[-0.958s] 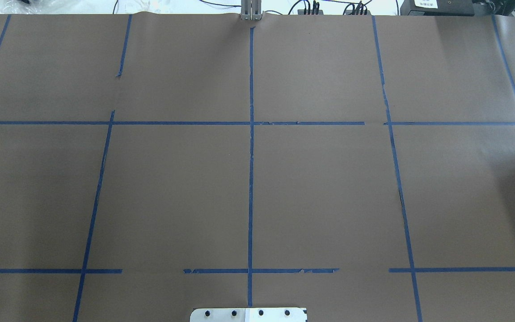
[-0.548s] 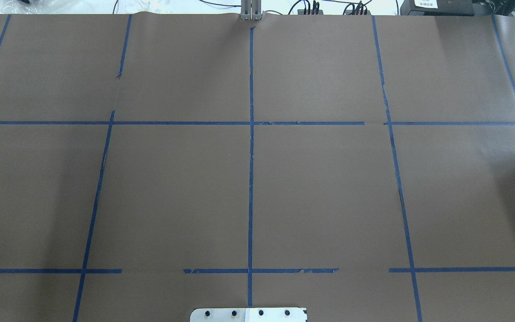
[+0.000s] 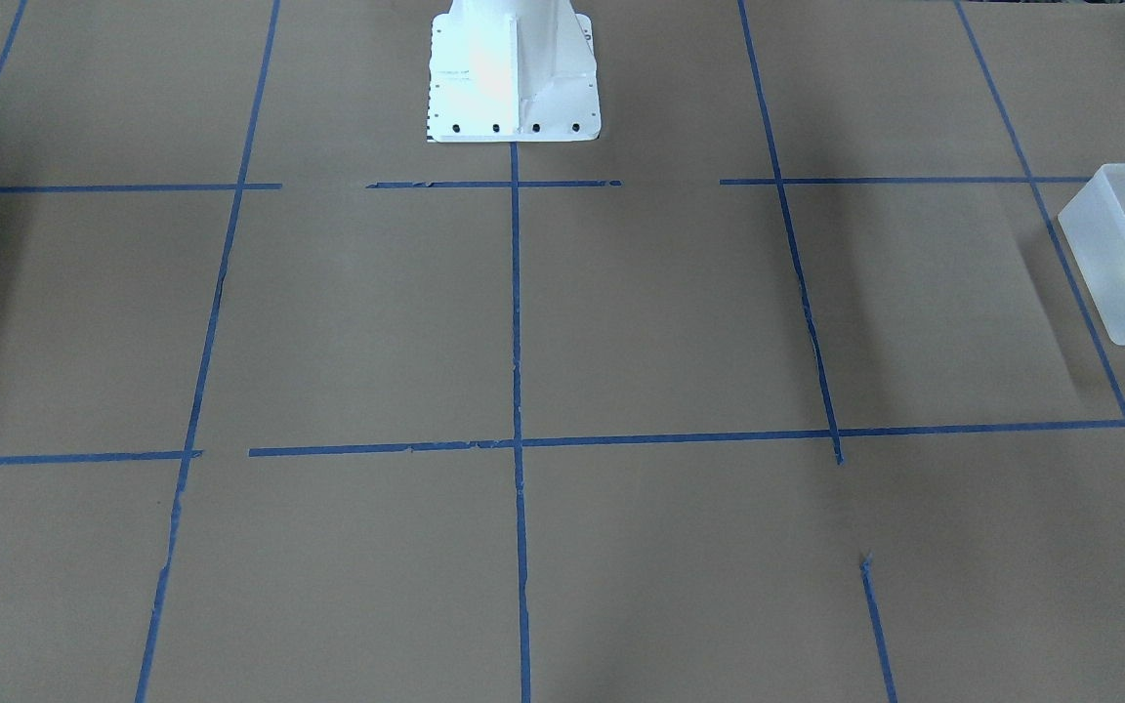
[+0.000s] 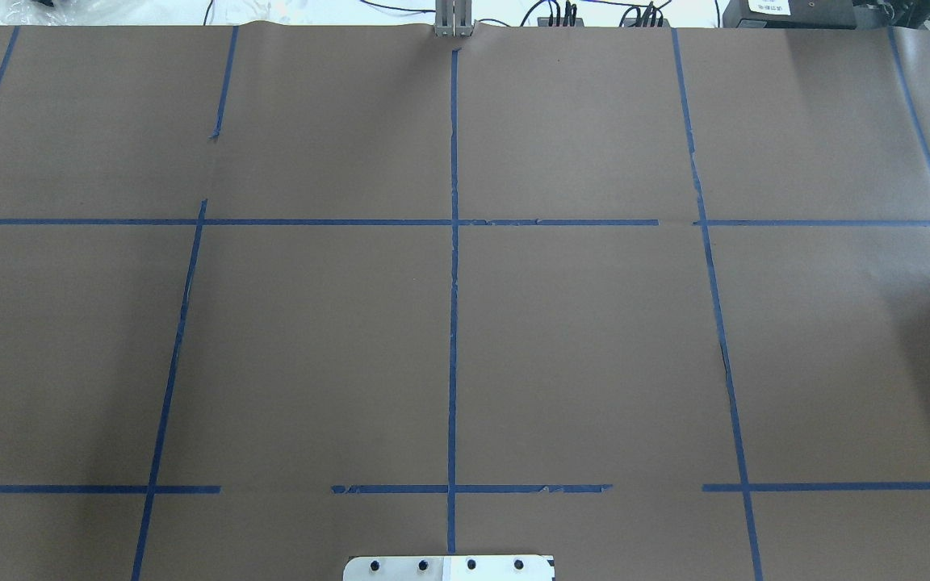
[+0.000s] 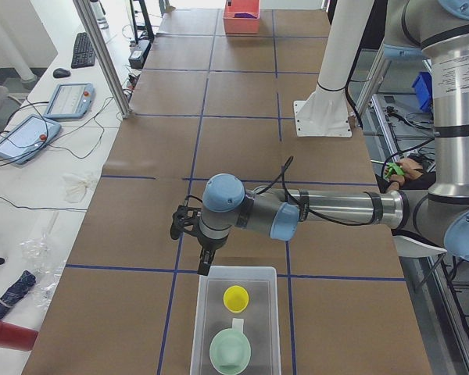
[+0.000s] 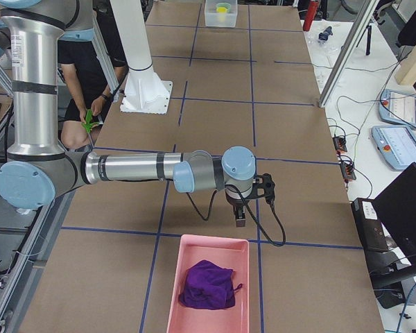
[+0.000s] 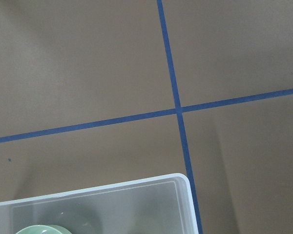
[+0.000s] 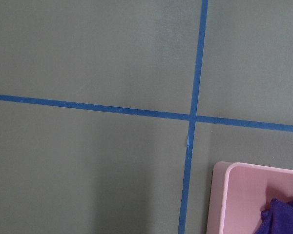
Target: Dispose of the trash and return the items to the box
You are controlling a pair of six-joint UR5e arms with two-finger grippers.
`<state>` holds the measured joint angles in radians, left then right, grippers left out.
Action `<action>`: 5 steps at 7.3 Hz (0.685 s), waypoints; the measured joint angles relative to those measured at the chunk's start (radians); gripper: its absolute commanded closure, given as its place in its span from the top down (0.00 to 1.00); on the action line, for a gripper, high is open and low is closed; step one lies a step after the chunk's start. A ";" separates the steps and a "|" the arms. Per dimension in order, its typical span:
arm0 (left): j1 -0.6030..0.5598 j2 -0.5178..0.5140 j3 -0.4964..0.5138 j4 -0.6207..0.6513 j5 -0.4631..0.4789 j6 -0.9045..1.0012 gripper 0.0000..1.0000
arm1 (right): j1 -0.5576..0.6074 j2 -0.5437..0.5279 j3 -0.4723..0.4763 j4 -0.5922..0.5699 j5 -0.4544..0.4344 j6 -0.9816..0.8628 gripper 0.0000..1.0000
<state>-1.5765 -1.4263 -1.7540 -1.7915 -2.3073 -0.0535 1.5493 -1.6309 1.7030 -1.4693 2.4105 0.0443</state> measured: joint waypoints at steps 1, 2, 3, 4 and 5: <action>0.003 -0.020 -0.001 0.034 -0.001 0.001 1.00 | 0.000 -0.001 -0.002 0.000 0.002 0.000 1.00; 0.003 -0.032 -0.001 0.051 -0.002 0.010 1.00 | 0.000 -0.001 -0.004 0.000 0.003 0.000 1.00; 0.001 -0.037 -0.002 0.071 -0.002 0.033 1.00 | 0.000 -0.001 -0.004 0.000 0.004 0.000 1.00; -0.003 -0.044 -0.002 0.107 -0.003 0.072 1.00 | 0.000 -0.001 -0.002 0.000 0.004 0.000 1.00; -0.006 -0.057 0.000 0.153 -0.003 0.117 1.00 | 0.000 -0.001 -0.001 0.000 0.003 0.000 1.00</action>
<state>-1.5826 -1.4829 -1.7541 -1.6390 -2.3101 0.0639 1.5493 -1.6321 1.7017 -1.4695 2.4135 0.0445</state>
